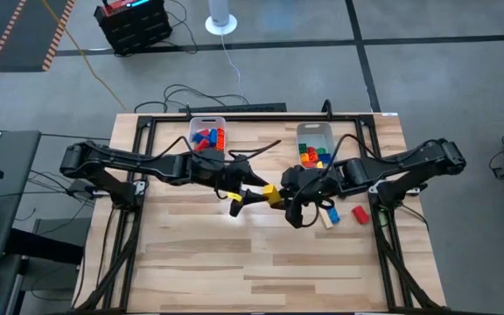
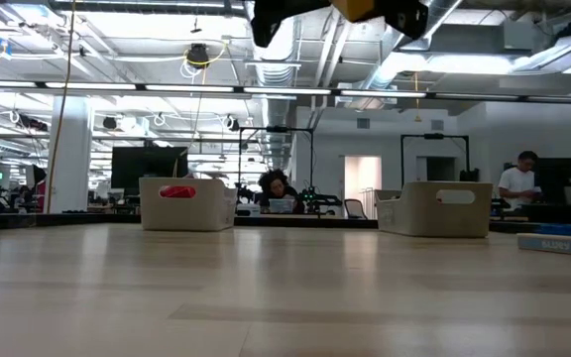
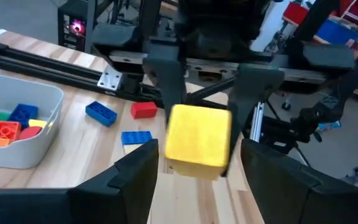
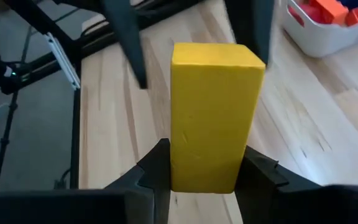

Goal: Sort blocks by size
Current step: Put the yellow rectangle wooden block into the white bin

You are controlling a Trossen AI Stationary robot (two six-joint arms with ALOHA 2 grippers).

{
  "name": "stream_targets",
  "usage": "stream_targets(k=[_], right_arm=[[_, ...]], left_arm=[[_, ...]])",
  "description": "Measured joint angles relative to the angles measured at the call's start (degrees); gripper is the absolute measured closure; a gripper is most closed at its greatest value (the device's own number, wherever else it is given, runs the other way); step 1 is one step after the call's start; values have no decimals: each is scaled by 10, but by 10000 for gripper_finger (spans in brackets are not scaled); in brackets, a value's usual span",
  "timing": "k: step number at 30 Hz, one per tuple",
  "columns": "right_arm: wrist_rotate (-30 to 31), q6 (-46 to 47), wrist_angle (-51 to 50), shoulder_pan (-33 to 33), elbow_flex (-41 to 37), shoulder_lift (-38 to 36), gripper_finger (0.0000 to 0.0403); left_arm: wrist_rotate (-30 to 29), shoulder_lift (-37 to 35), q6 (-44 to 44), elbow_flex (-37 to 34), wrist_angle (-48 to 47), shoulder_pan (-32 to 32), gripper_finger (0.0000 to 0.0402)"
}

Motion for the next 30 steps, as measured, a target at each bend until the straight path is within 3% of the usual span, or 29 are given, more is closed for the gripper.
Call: stream_targets(k=[8, 12, 17, 20, 24, 30], right_arm=[[0, -25, 49, -7, 0, 0, 249], [1, -32, 67, -12, 0, 0, 248], [1, -24, 68, -16, 0, 0, 195], [1, -23, 67, -19, 0, 0, 163], [1, -23, 44, -19, 0, -1, 152], [0, 38, -97, -22, 0, -15, 150]], left_arm=[[0, 0, -8, 0, 18, 0, 179], [-18, 0, -8, 0, 38, 0, 202], [-27, 0, -5, 0, 39, 0, 278], [-28, 0, -5, 0, 29, 0, 279], [-26, -4, -15, 0, -19, 11, 279], [-49, -52, -16, -1, -181, 57, 279]])
